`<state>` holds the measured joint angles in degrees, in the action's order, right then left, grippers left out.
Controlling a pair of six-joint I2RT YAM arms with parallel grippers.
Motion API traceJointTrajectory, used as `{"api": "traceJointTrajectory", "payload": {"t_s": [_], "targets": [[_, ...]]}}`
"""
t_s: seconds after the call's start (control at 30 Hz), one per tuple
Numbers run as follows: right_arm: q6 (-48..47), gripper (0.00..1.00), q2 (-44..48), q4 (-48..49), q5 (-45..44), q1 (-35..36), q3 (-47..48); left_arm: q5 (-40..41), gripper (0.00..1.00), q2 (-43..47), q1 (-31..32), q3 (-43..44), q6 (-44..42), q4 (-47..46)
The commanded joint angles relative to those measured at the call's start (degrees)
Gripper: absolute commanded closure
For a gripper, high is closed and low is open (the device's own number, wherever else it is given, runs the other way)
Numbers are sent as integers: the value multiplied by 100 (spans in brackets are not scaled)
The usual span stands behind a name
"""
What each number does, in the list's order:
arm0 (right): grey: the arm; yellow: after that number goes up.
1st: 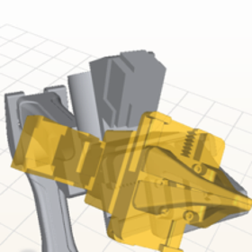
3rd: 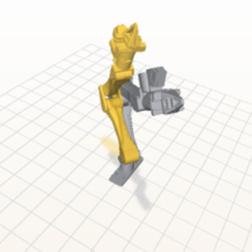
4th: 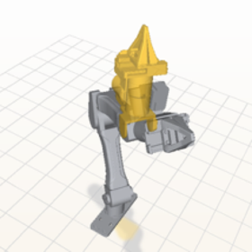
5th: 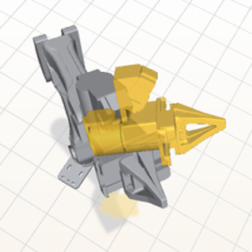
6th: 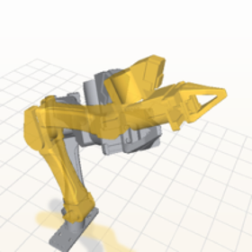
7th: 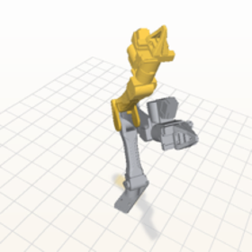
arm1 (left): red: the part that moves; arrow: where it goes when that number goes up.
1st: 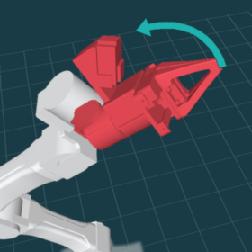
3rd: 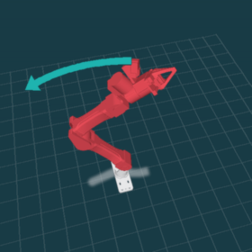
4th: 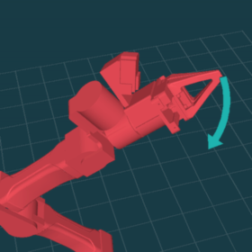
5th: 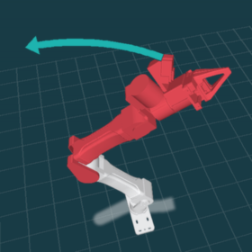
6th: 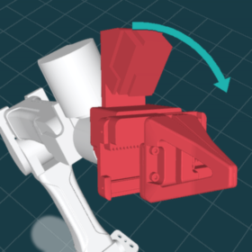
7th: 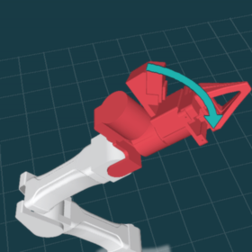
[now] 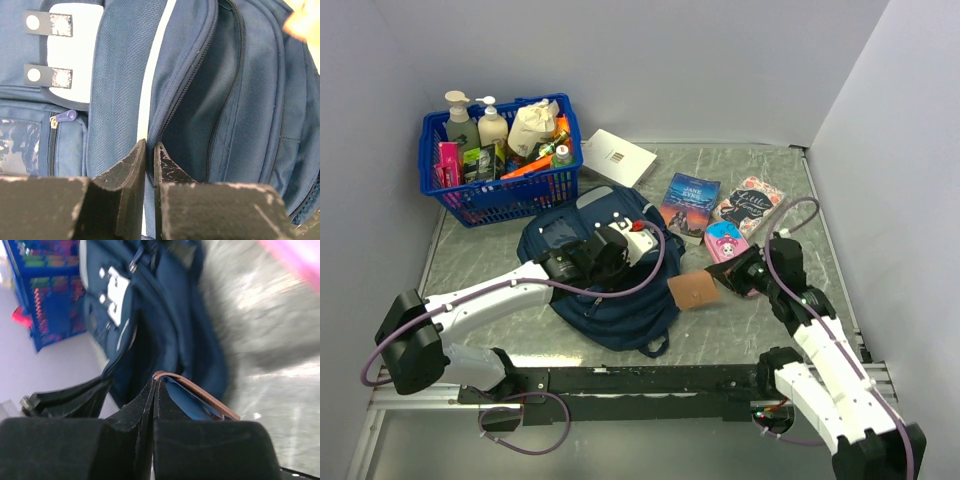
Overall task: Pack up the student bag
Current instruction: Pick up the personal item from the center of the board, then place the personal item in the student bag.
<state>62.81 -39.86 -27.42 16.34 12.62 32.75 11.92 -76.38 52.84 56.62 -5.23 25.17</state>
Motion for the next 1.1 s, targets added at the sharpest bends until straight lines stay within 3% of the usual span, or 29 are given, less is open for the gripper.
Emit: {"api": "traceJointTrajectory", "payload": {"t_s": [0.0,0.37,0.6,0.7,0.83,1.07], "targets": [[337,100,-416,1009,844,213,267,776,99,238,-142,270,242,-337],[628,100,-1884,2126,1389,909,802,504,99,167,-98,315,304,-337],[601,100,-2009,1986,1486,1014,1295,645,99,255,-98,112,339,-460],[863,100,-2009,1985,1390,1084,1112,706,99,255,-98,139,374,-478],[1558,100,-2245,2715,1530,1225,304,881,99,264,-98,314,374,-460],[1884,100,-2861,3050,970,1726,258,953,99,229,-98,578,488,-294]]}}
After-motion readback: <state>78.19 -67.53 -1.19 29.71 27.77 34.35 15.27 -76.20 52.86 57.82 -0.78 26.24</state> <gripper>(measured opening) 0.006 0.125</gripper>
